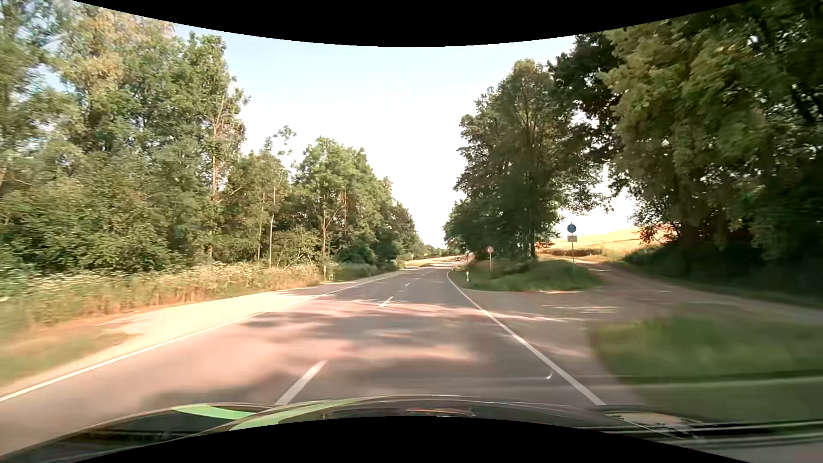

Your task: Follow the waypoints while adhering to traffic rules and regulations

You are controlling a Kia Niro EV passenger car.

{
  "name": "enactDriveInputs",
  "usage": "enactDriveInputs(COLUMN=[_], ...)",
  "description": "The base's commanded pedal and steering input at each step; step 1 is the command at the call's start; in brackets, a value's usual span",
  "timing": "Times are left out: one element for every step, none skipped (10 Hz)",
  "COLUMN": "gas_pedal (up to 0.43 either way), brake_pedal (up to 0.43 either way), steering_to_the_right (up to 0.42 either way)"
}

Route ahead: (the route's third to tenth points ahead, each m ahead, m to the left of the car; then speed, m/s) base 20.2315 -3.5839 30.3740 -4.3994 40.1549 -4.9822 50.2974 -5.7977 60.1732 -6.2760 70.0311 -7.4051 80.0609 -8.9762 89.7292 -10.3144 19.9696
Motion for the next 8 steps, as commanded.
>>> enactDriveInputs(gas_pedal=[0.000,0.000,0.000,0.000,0.000,0.000,0.000,0.000], brake_pedal=[0.000,0.000,0.006,0.055,0.146,0.171,0.183,0.207], steering_to_the_right=[0.012,0.012,0.013,0.013,0.013,0.013,0.012,0.012])
